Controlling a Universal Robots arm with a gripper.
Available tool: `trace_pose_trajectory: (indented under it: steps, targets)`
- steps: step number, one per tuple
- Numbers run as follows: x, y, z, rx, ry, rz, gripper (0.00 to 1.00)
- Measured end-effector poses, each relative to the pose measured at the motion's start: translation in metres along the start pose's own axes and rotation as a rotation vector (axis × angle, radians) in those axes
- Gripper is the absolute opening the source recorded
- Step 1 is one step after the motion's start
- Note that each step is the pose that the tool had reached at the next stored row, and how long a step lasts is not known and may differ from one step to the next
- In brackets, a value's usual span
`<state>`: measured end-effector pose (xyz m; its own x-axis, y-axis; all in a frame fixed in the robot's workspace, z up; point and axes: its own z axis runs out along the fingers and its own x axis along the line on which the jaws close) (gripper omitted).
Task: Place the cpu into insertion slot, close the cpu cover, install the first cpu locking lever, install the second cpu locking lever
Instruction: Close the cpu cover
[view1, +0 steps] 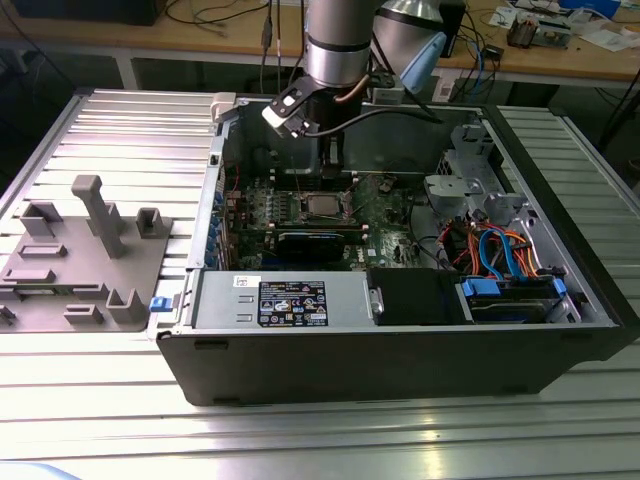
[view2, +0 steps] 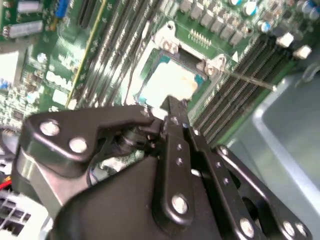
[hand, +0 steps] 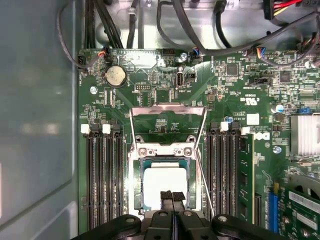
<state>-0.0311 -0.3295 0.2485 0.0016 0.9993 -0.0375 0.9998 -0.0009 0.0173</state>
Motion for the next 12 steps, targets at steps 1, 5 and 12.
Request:
trace_pose_trajectory:
  steps: [1, 5, 12]
  targets:
    - [0.0, 0.0, -0.0001, -0.0001, 0.0001, 0.0, 0.11]
    - [0.0, 0.0005, -0.0007, 0.0001, -0.0002, 0.0, 0.11]
    - [0.0, 0.0076, -0.0022, 0.0026, -0.0019, -0.018, 0.11]
